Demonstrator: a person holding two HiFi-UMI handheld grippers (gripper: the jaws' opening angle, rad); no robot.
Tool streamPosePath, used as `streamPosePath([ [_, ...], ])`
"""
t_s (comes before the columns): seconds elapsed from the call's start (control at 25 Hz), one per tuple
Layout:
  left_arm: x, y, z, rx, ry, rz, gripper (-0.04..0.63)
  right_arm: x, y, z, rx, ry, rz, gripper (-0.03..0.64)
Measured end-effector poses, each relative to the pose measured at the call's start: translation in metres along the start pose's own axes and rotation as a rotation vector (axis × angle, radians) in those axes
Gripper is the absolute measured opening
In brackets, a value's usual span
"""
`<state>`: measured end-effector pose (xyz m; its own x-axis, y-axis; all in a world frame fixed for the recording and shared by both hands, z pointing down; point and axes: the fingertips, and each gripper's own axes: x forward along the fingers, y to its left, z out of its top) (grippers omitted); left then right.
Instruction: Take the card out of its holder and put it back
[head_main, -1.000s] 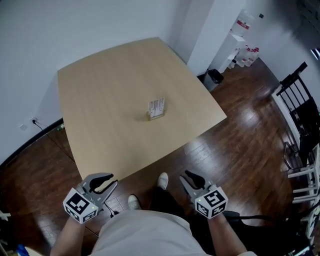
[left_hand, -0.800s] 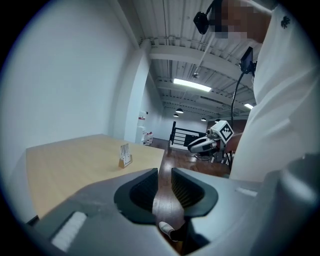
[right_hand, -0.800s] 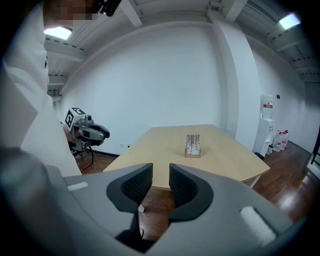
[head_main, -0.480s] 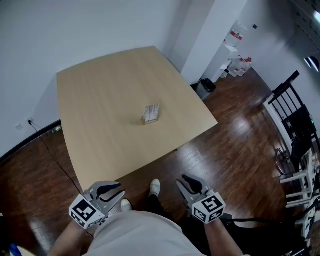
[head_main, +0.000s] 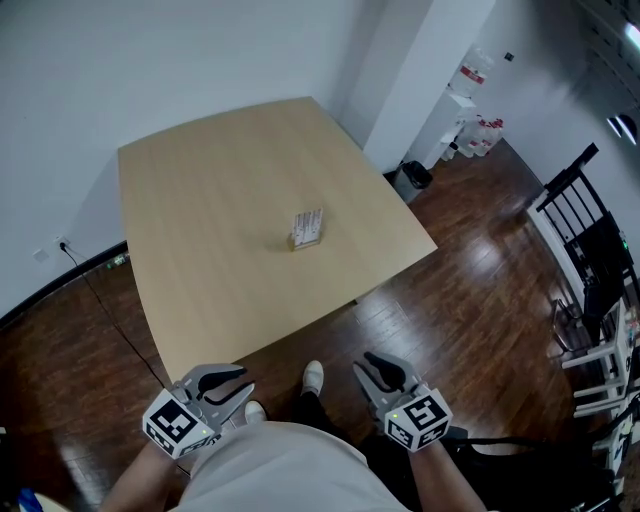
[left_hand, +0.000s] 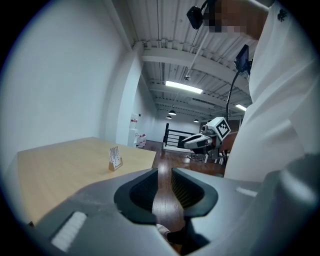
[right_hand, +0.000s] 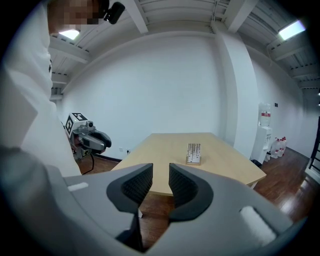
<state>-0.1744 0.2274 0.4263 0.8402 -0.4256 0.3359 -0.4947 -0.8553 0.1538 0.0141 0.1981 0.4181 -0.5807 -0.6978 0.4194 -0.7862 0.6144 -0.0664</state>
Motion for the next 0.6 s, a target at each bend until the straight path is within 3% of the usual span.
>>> streamPosePath([
  [0.6,-0.020,0.012,-0.013,-0.037,-0.016,0.032,0.092,0.032,0.017,0.006,-0.037,0.013,0.050,0.104],
])
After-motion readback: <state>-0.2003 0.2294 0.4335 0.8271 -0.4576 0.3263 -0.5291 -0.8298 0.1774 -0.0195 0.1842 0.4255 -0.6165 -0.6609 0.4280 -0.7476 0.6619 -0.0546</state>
